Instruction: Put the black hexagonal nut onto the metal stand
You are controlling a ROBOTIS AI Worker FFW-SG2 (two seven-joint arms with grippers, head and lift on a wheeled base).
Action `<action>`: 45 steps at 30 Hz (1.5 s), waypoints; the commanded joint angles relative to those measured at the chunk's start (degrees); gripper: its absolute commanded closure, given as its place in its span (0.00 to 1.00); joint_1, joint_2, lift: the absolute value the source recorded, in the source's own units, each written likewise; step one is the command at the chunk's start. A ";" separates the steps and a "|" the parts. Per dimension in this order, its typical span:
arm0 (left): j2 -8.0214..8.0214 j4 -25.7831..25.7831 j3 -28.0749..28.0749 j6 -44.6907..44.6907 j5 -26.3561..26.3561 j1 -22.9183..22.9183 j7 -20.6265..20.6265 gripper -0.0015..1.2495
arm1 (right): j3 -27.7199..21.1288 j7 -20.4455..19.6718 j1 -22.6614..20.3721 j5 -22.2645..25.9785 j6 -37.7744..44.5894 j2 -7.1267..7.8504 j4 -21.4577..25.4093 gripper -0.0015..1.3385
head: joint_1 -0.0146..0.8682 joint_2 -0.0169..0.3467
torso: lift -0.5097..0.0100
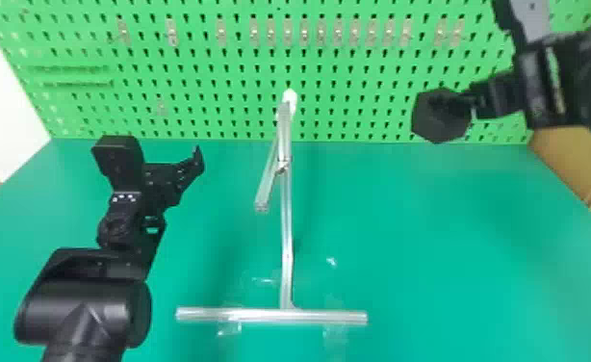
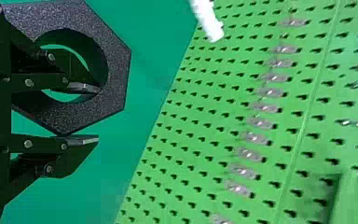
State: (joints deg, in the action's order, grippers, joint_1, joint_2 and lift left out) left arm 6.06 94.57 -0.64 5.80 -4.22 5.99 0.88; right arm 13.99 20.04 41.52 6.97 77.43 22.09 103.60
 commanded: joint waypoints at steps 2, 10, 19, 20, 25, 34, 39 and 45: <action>0.00 0.00 0.20 0.18 0.17 0.08 0.00 0.13 | 2.97 0.00 5.07 5.86 0.09 1.11 -2.44 0.86 | 0.80 0.27 | 0.98; 0.00 0.00 0.29 0.53 0.26 0.08 0.00 0.13 | 10.70 0.00 11.92 14.56 -3.51 3.39 -7.89 0.86 | 0.80 0.27 | 0.98; 0.09 0.00 0.90 1.14 0.61 0.25 0.00 0.13 | 18.97 0.00 19.74 24.76 -8.78 4.27 -14.57 0.86 | 0.80 0.27 | 0.98; 0.09 0.00 0.90 1.23 0.70 0.25 -0.09 0.13 | 20.28 0.00 20.80 25.99 -9.31 4.27 -15.45 0.86 | 0.80 0.27 | 0.98; 0.09 0.00 0.82 1.58 0.88 0.43 -0.61 0.13 | 24.77 0.00 24.31 29.77 -11.33 4.19 -17.64 0.86 | 0.80 0.27 | 0.98; 0.09 0.00 1.17 2.02 1.31 0.78 -0.79 0.13 | 30.92 0.00 29.59 35.30 -14.94 3.31 -20.72 0.86 | 0.80 0.27 | 0.98; 0.18 0.00 1.25 2.11 1.40 0.87 -0.88 0.13 | 34.35 0.00 32.22 38.20 -17.22 2.60 -22.92 0.86 | 0.80 0.27 | 0.98; 0.44 0.00 1.52 2.20 1.40 1.04 -0.88 0.13 | 37.77 0.00 34.60 39.96 -19.07 1.55 -24.15 0.86 | 0.80 0.27 | 0.98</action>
State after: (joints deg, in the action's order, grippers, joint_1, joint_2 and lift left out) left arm 6.29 94.57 0.70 7.93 -2.83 6.92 0.00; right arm 49.64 20.04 74.58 45.90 59.54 24.31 80.08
